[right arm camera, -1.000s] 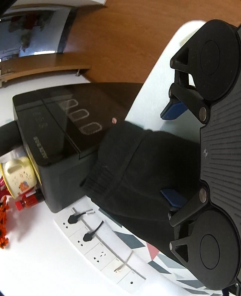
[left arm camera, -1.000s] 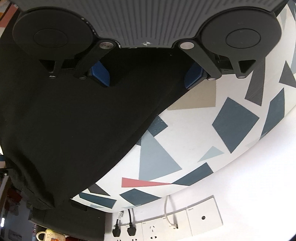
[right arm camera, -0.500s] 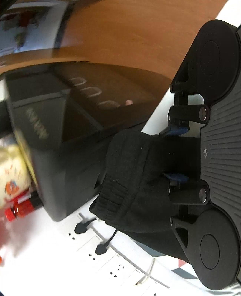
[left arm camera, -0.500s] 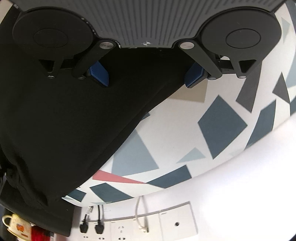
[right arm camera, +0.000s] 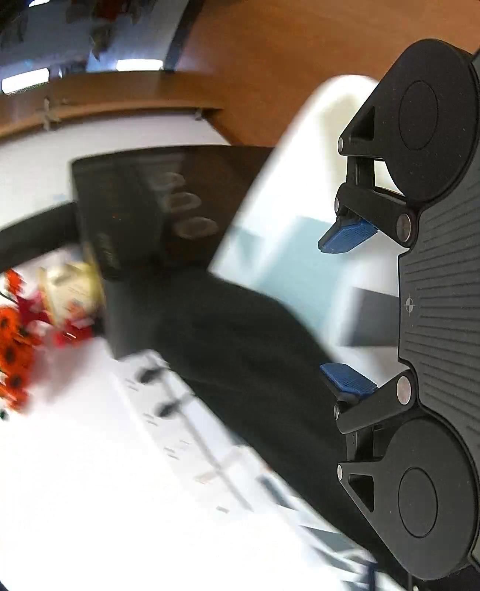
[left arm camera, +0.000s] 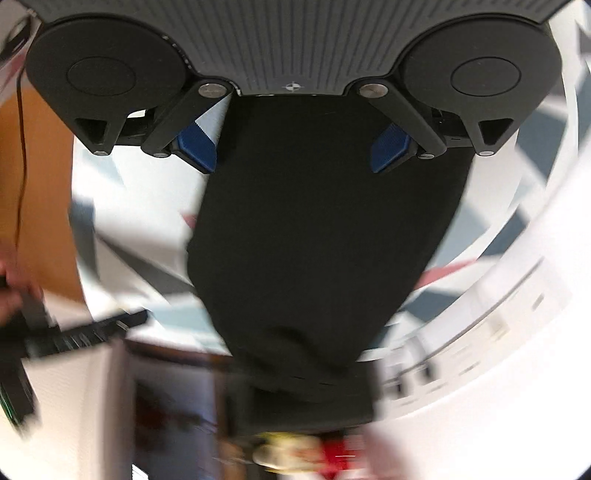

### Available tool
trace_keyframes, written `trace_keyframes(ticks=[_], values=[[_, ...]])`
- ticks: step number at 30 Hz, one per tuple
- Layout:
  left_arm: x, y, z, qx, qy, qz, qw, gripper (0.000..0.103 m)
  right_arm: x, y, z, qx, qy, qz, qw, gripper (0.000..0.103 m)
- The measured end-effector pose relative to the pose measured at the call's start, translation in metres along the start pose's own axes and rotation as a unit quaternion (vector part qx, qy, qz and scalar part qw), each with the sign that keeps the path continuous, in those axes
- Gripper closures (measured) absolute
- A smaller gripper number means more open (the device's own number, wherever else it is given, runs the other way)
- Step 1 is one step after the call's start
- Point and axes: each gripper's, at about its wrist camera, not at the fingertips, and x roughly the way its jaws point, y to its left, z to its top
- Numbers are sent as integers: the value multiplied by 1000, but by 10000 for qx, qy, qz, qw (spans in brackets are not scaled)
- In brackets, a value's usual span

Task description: Fold clothes

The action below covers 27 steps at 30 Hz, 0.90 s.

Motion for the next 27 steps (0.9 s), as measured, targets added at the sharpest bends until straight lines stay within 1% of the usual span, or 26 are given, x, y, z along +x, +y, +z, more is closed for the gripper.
trace_keyframes(ticks=[3, 4, 5, 6, 7, 8, 10, 12, 15, 18, 21, 23, 24, 25, 27], values=[[23, -21, 5, 410, 212, -35, 9989, 10, 2, 12, -19, -53, 199, 131, 9997, 45], [29, -25, 7, 502, 261, 66, 9984, 11, 3, 16, -26, -70, 265, 175, 9995, 45], [32, -24, 11, 523, 297, 231, 9979, 19, 4, 20, -31, -169, 313, 154, 9992, 45], [35, -23, 14, 543, 332, 397, 9972, 31, 6, 24, -35, -300, 353, 107, 9989, 45], [36, -17, 20, 381, 386, 443, 9975, 33, 7, 28, -37, -444, 373, 40, 9983, 45], [36, -9, 27, 152, 442, 363, 9982, 35, 9, 31, -39, -593, 385, -34, 9975, 45], [38, 8, 37, -142, 525, 386, 9978, 39, 7, 39, -42, -845, 372, -128, 9956, 45], [41, 21, 42, -390, 627, 422, 9964, 39, 3, 44, -44, -933, 332, 12, 9951, 45], [45, 41, 48, -761, 779, 475, 9929, 39, 3, 51, -47, -971, 311, 384, 9941, 46], [52, 54, 47, -1047, 858, 287, 9904, 38, 8, 69, -52, -1223, 312, 625, 9900, 50], [52, 59, 45, -1087, 802, 133, 9907, 38, 12, 90, -57, -1440, 261, 696, 9868, 52], [48, 60, 44, -983, 712, 72, 9926, 38, 19, 99, -58, -1351, 240, 647, 9884, 54], [48, 62, 44, -968, 679, 12, 9930, 38, 25, 100, -58, -1197, 269, 592, 9907, 58], [47, 64, 44, -953, 646, -48, 9933, 38, 32, 101, -58, -1003, 312, 526, 9931, 60], [45, 72, 43, -1024, 578, -164, 9929, 38, 41, 99, -58, -499, 172, 470, 9975, 62]])
